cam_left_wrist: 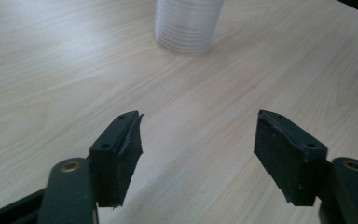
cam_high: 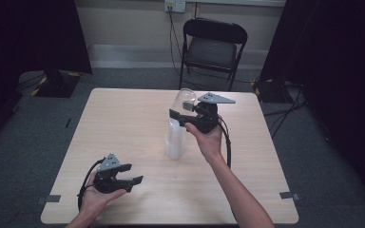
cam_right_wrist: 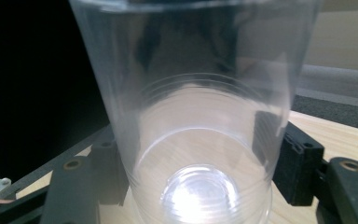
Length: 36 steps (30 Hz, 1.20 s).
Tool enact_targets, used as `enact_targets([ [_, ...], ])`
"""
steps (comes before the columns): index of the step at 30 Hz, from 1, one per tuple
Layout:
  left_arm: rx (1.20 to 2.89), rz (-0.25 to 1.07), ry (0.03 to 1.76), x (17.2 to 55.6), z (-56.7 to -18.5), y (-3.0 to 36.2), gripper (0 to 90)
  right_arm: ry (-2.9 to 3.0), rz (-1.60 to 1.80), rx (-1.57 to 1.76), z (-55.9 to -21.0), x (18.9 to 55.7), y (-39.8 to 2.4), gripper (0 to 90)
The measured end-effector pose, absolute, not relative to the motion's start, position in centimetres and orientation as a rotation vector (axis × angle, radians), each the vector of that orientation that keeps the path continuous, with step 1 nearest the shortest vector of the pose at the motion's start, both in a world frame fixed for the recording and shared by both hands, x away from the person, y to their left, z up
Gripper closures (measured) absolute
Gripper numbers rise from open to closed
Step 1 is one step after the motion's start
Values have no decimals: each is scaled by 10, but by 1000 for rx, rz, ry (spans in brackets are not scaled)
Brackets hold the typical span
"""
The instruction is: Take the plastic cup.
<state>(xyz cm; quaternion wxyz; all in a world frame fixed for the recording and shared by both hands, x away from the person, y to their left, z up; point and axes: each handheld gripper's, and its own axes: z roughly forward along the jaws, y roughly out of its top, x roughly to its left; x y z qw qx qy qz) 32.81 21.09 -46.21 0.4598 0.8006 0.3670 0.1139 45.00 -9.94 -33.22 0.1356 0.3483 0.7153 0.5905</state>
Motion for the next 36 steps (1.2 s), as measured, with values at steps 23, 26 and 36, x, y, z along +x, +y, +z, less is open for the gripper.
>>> enact_targets([
  [23, 2014, 301, 803, 326, -458, 199, 364, 1999, 1760, 1078, -332, 420, -140, 326],
  [26, 2006, 292, 801, 327, -455, 202, 344, 2003, 1760, 1105, -336, 415, -147, 327],
  [36, 1926, 369, 827, 323, -446, 206, 364, 2023, 1810, 1184, -359, 403, -161, 329],
])
